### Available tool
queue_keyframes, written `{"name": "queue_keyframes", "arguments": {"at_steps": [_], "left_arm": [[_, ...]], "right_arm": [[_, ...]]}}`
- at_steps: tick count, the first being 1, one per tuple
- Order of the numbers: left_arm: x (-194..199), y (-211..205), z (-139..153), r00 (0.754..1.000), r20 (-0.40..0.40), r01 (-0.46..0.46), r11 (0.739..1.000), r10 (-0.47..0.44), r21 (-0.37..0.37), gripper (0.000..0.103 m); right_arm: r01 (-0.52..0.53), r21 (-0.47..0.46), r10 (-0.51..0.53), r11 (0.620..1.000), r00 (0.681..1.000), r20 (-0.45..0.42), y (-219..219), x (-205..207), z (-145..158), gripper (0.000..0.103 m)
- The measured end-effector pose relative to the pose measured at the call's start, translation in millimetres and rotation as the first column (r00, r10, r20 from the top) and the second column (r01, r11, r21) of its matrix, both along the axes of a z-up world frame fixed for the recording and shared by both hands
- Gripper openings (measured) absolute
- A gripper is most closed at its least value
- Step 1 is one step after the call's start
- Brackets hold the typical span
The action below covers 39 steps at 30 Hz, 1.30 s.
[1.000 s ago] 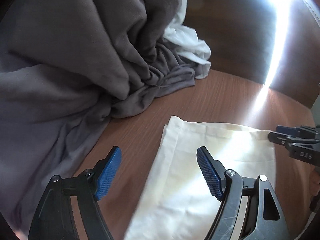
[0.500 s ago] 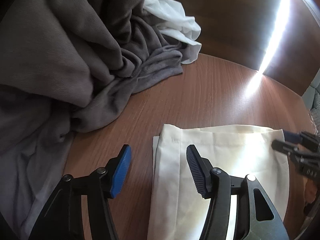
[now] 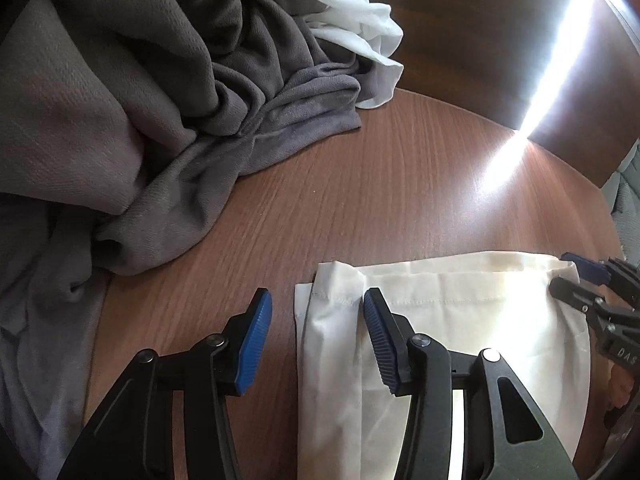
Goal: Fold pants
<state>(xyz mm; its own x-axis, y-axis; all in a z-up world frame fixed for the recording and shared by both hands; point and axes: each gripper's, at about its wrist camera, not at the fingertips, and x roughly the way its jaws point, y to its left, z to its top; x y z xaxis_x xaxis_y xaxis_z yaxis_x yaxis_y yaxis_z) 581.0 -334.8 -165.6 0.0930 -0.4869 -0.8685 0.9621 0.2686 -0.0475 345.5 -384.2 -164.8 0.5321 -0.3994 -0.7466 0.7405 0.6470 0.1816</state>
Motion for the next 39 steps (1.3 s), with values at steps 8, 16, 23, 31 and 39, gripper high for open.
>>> {"name": "queue_keyframes", "arguments": {"at_steps": [8,16,23,31,39], "left_arm": [[-0.2,-4.6,-0.7,0.998,-0.055,-0.019,1.000,0.018,-0.016,0.022],[-9.2,-10.4,-1.8,0.999,-0.049,0.010,0.999,-0.012,-0.032,0.012],[-17.8,0.3,18.4,0.999,-0.042,0.008,0.995,-0.013,-0.103,0.012],[-32.3,33.0,66.0,1.000,0.008,0.017,0.978,-0.015,-0.206,0.011],[-47.5,77.0,120.4,0.996,0.091,0.043,0.959,-0.018,-0.279,0.011]], "right_arm": [[-0.009,-0.022,0.008,1.000,1.000,-0.011,0.0,3.0,1.1,0.037],[-0.042,-0.010,0.043,0.999,0.999,0.021,-4.7,0.7,-1.0,0.016],[-0.070,-0.034,0.071,0.997,0.997,0.027,-3.8,-4.2,8.1,0.013],[-0.105,-0.132,0.112,0.986,0.993,0.047,18.4,-19.0,52.9,0.012],[-0.136,-0.243,0.163,0.960,0.982,0.096,55.9,-35.4,101.5,0.012]]}}
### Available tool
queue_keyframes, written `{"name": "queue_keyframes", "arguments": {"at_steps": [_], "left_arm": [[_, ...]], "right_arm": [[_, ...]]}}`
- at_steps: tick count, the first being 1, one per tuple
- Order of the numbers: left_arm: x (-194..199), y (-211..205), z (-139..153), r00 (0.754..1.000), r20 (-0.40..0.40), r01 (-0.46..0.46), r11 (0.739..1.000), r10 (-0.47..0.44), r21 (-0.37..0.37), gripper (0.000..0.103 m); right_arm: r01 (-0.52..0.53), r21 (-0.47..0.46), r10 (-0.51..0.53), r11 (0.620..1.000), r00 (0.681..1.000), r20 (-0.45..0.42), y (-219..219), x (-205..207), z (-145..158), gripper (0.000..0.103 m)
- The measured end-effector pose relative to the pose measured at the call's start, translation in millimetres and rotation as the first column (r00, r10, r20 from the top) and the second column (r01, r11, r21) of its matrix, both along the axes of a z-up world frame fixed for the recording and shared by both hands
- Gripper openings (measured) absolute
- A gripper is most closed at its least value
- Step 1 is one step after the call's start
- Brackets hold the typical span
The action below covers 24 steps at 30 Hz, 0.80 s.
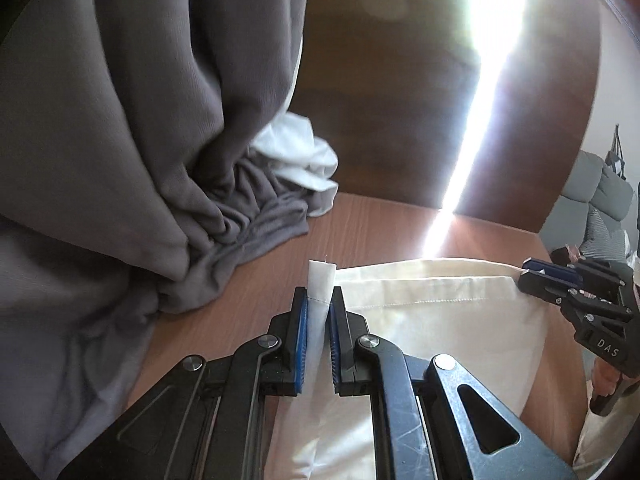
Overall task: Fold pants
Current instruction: 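Grasp the hem with the left gripper while the right gripper grasps beside it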
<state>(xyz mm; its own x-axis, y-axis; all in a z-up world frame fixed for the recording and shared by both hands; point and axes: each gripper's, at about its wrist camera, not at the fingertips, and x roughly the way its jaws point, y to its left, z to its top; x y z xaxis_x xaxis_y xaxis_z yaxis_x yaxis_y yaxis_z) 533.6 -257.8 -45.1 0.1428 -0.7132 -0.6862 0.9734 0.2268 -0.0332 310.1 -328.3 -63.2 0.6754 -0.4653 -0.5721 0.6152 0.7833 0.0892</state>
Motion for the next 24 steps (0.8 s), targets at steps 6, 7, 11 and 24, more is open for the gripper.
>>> {"name": "queue_keyframes", "arguments": {"at_steps": [6,7,11,24], "left_arm": [[-10.9,40.8,29.4,0.998,0.049,-0.029,0.998,0.032,-0.053,0.011],[-12.8,49.3,32.9,0.997,0.057,-0.041,0.997,0.044,-0.064,0.011],[-18.5,79.6,40.7,0.994,0.054,-0.091,0.992,0.096,-0.092,0.011],[-36.9,174.5,30.8,0.971,0.107,-0.214,0.976,0.216,-0.032,0.011]], "right_arm": [[-0.036,-0.066,0.039,0.997,0.998,0.056,35.7,-12.9,30.6,0.012],[-0.041,-0.075,0.046,0.996,0.997,0.065,42.0,-14.5,34.6,0.012],[-0.084,-0.105,0.094,0.991,0.991,0.091,72.4,-17.8,46.7,0.012],[-0.266,-0.138,0.279,0.954,0.957,0.083,152.3,-18.1,49.2,0.012]]}}
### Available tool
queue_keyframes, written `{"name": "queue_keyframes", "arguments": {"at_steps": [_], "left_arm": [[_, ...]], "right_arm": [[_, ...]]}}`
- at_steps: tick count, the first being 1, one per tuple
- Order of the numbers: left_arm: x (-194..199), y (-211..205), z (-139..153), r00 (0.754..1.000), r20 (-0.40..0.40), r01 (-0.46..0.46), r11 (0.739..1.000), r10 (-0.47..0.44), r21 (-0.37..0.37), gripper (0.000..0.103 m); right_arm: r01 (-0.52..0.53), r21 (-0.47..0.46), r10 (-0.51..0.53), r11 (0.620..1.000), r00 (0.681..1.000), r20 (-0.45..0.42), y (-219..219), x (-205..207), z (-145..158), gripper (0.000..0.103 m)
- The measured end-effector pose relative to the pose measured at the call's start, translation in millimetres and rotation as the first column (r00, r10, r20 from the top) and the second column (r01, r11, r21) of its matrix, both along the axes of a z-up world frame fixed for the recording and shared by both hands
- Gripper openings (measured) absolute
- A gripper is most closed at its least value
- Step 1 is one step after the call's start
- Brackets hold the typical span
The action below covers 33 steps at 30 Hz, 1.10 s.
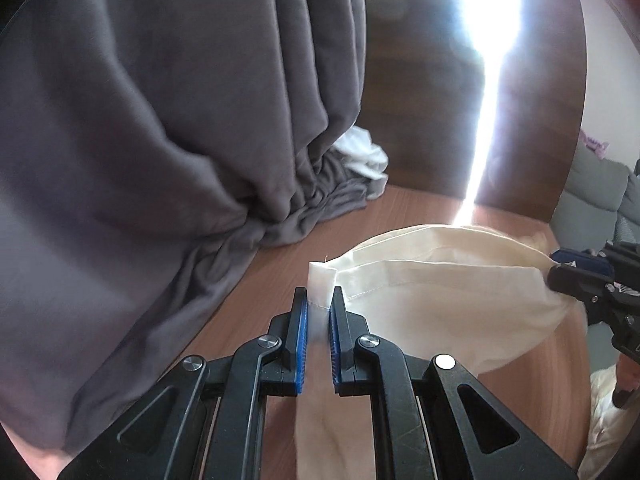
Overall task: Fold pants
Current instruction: 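Grasp the hem with the left gripper while the right gripper grasps beside it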
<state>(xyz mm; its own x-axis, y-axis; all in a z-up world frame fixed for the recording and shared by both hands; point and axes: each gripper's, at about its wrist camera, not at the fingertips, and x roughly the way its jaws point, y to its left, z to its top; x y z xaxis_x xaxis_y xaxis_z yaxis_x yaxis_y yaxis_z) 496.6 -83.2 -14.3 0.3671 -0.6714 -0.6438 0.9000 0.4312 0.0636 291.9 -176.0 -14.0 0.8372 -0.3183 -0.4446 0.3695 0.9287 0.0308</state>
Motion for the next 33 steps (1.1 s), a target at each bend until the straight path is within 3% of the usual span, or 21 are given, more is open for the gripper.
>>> {"name": "queue_keyframes", "arguments": {"at_steps": [9,14,24,28,33], "left_arm": [[-8.6,44.7,-23.8,0.997,-0.019,-0.070,0.995,0.071,0.077,0.011],[-15.7,59.5,-42.5,0.996,-0.032,-0.081,0.983,0.087,0.167,0.011],[-35.9,67.3,-70.4,0.995,-0.042,-0.072,0.945,0.090,0.319,0.013],[-41.1,64.7,-76.3,0.996,-0.020,-0.071,0.922,0.084,0.382,0.017],[-48.5,71.3,-76.4,0.995,0.022,-0.097,0.898,0.097,0.429,0.033]], "right_arm": [[-0.161,0.025,0.163,0.987,0.984,-0.079,46.4,7.2,-23.9,0.012],[-0.246,0.043,0.249,0.968,0.959,-0.134,68.4,14.2,-42.9,0.012],[-0.355,0.115,0.373,0.928,0.893,-0.253,87.6,10.8,-73.3,0.012],[-0.395,0.147,0.421,0.907,0.856,-0.300,88.0,7.1,-83.0,0.012],[-0.452,0.202,0.495,0.869,0.795,-0.350,91.9,1.6,-95.2,0.013]]}}
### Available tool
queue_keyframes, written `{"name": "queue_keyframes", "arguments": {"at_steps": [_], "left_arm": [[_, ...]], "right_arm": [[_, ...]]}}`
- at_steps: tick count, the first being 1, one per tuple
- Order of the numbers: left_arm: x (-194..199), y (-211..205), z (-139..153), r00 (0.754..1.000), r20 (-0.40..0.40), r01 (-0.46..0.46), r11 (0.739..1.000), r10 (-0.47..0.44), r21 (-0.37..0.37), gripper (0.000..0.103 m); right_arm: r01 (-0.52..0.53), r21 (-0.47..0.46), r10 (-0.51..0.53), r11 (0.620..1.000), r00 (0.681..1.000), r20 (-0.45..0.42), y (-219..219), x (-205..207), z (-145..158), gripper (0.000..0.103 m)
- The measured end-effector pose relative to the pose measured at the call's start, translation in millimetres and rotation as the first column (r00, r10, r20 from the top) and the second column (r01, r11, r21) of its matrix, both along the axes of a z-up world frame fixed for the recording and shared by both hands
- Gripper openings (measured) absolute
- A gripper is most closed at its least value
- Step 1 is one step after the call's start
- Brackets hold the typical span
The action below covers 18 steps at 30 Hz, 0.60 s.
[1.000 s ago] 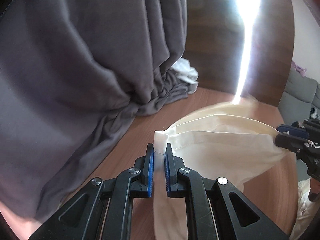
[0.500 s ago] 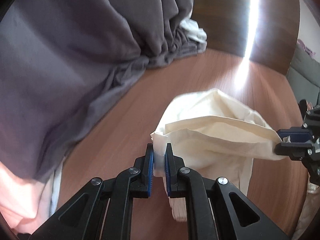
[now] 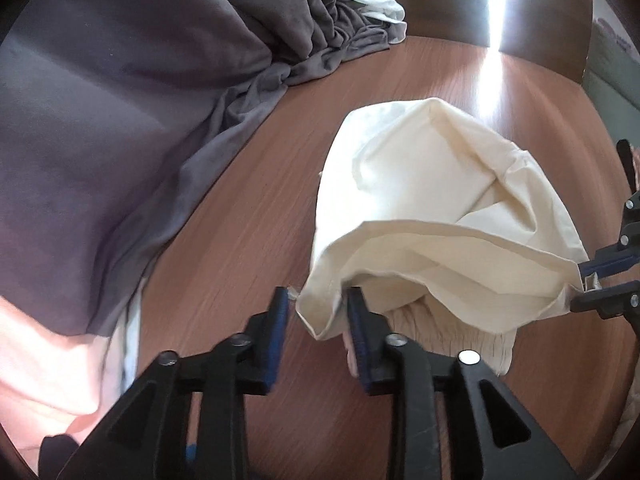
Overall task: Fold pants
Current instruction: 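Fold the hem over onto the shorts and open both grippers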
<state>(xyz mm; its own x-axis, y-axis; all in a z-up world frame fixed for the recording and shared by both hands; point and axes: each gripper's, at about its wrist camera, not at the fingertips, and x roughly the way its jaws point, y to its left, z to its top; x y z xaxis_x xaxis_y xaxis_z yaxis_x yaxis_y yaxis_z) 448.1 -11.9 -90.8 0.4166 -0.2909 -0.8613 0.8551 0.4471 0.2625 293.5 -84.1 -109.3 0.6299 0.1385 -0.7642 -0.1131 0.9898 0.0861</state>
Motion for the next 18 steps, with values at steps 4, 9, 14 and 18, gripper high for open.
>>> {"name": "queue_keyframes", "arguments": {"at_steps": [4,9,14,18], "left_arm": [[-7.2,11.7,11.5,0.998,0.055,-0.043,0.998,0.040,0.044,0.050],[-25.1,25.8,31.8,0.992,0.114,-0.066,0.997,0.060,0.050,0.054],[-43.4,33.5,45.5,0.986,0.108,-0.128,0.992,0.129,-0.017,0.056],[-59.1,35.6,56.6,0.976,0.067,-0.198,0.973,0.207,-0.120,0.056]], "right_arm": [[-0.058,0.013,0.058,0.998,0.997,-0.049,2.8,-2.6,-6.6,0.014],[-0.141,0.026,0.143,0.990,0.987,-0.078,6.6,-8.7,-6.7,0.028],[-0.228,0.011,0.228,0.974,0.973,-0.027,11.7,-25.6,9.0,0.030],[-0.193,0.004,0.192,0.981,0.979,0.063,-3.5,-37.8,31.0,0.032]]}}
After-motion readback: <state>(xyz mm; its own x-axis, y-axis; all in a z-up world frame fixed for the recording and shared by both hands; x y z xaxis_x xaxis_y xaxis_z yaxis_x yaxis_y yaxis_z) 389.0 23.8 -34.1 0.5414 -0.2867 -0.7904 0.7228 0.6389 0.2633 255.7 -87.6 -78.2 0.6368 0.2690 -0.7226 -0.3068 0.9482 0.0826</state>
